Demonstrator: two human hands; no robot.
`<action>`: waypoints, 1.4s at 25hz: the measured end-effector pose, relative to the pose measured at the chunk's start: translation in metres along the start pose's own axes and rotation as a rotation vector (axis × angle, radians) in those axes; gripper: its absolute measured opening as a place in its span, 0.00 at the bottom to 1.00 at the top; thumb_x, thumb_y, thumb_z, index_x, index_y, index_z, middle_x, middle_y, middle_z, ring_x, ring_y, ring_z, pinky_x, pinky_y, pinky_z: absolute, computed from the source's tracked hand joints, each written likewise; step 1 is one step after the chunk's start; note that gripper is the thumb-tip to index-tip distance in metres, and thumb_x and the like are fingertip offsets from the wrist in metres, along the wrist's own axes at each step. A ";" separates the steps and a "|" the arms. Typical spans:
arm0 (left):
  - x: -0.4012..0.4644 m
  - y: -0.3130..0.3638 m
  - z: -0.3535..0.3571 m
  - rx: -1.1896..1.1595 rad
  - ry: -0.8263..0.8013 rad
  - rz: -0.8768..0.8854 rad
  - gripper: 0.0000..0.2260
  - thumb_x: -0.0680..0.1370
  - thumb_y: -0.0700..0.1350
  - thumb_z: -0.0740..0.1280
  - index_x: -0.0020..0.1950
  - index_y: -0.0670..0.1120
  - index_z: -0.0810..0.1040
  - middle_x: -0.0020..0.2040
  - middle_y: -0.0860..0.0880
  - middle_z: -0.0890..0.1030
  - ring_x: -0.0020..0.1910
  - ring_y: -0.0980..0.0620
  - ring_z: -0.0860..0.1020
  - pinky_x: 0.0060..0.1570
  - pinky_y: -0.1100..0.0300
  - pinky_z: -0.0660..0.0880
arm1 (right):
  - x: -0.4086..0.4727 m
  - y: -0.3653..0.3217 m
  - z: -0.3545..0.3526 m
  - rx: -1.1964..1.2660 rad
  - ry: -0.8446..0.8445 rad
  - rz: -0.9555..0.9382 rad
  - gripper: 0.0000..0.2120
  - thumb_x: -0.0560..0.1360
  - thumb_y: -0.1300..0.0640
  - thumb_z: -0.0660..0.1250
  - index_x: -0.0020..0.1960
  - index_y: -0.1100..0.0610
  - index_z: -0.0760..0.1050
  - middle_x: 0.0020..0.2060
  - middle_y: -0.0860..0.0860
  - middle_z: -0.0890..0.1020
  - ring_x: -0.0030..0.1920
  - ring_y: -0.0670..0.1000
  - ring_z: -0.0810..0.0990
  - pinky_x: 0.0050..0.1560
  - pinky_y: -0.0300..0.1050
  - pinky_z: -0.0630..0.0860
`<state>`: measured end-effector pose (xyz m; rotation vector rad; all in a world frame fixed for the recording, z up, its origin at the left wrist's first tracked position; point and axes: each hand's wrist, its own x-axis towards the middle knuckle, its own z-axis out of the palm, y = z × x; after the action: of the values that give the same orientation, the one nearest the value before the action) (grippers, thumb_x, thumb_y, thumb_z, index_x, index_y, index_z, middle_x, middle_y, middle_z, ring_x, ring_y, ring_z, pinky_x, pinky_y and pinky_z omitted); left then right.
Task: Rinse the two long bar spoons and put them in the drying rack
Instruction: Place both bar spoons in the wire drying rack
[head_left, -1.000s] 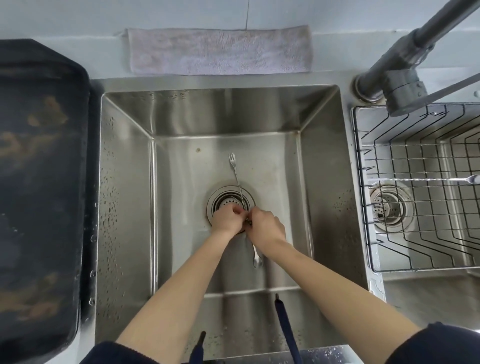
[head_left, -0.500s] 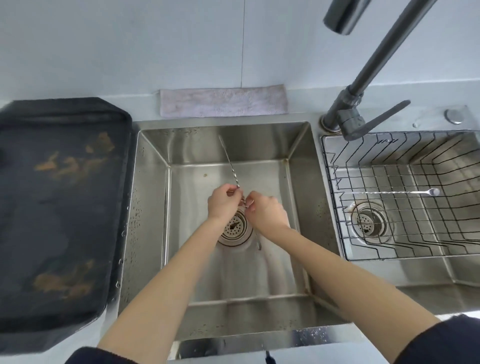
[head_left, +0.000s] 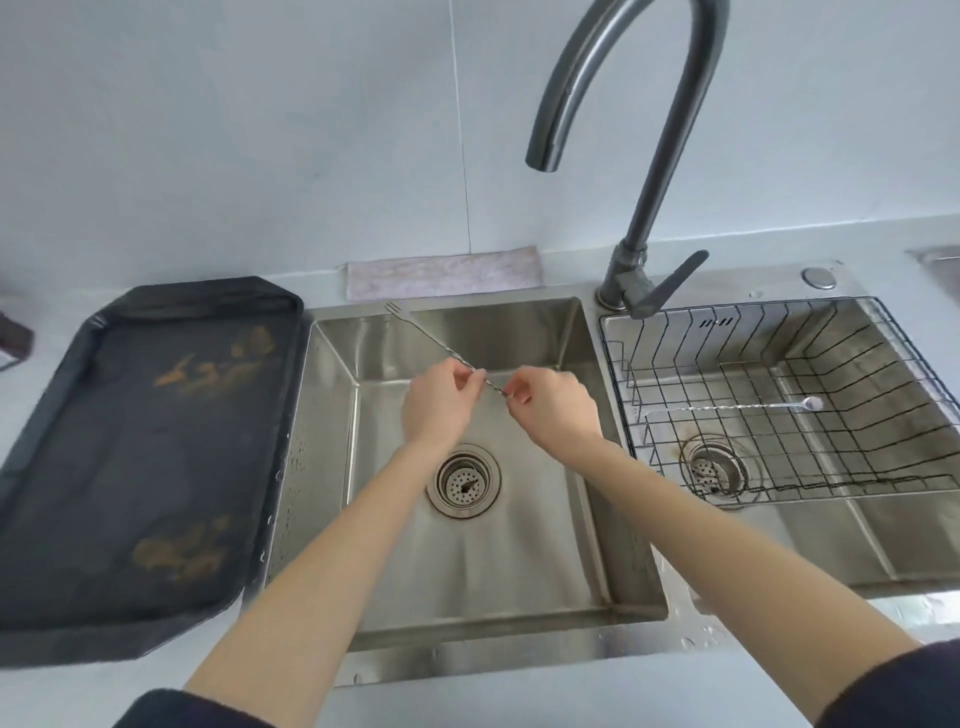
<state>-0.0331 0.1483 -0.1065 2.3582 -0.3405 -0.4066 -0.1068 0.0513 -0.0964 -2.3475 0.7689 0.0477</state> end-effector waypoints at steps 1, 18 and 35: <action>-0.007 0.005 -0.002 0.099 0.027 0.028 0.10 0.76 0.51 0.63 0.46 0.45 0.79 0.44 0.46 0.85 0.47 0.46 0.81 0.49 0.54 0.75 | -0.005 0.003 -0.006 -0.013 0.008 -0.016 0.11 0.75 0.59 0.59 0.53 0.53 0.78 0.52 0.54 0.83 0.53 0.59 0.79 0.50 0.47 0.75; -0.062 0.081 0.065 0.475 -0.008 0.669 0.10 0.78 0.41 0.61 0.54 0.44 0.81 0.54 0.47 0.80 0.55 0.44 0.74 0.53 0.55 0.70 | -0.055 0.116 -0.099 -0.197 0.109 0.004 0.11 0.76 0.57 0.59 0.52 0.52 0.79 0.51 0.52 0.83 0.53 0.58 0.79 0.48 0.49 0.76; -0.077 0.158 0.189 0.505 -0.221 0.532 0.15 0.79 0.41 0.56 0.64 0.45 0.75 0.62 0.48 0.79 0.61 0.47 0.74 0.60 0.53 0.73 | -0.019 0.255 -0.171 -0.276 0.074 -0.024 0.09 0.77 0.58 0.61 0.50 0.54 0.80 0.50 0.50 0.81 0.53 0.55 0.78 0.52 0.56 0.76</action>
<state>-0.1959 -0.0522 -0.1151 2.5632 -1.2662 -0.3477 -0.2879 -0.1975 -0.1062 -2.6319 0.8132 0.0605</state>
